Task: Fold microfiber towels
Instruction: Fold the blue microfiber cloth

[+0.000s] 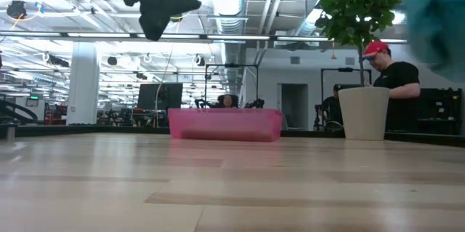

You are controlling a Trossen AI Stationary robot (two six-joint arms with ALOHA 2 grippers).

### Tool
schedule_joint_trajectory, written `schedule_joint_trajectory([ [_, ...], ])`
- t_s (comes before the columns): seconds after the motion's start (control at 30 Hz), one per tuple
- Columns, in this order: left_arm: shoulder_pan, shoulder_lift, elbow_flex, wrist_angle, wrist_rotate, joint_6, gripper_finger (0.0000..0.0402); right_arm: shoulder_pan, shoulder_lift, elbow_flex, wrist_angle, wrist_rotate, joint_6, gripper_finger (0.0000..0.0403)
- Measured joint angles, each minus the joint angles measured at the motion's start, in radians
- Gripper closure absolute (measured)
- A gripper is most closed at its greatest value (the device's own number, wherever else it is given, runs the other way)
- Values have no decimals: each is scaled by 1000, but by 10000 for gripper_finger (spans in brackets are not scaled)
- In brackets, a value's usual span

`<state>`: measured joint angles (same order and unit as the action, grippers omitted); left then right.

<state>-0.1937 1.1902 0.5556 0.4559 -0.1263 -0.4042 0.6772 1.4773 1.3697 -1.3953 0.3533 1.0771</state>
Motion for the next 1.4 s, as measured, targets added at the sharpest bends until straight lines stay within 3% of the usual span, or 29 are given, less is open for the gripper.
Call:
schedule_joint_trajectory([
  [0.2,-18,108,0,160,-18,7,226,-164,0,0,125,75,-189,377],
  [0.47,-18,311,12,458,-48,59,226,-274,0,0,286,79,-402,378],
  [0.7,-24,403,99,449,-7,106,219,-311,0,0,310,103,-453,376],
  [1.03,-25,432,170,343,-6,187,168,-357,0,0,343,151,-509,371],
  [1.4,-39,432,170,264,-85,209,164,-399,0,0,404,146,-591,379],
])
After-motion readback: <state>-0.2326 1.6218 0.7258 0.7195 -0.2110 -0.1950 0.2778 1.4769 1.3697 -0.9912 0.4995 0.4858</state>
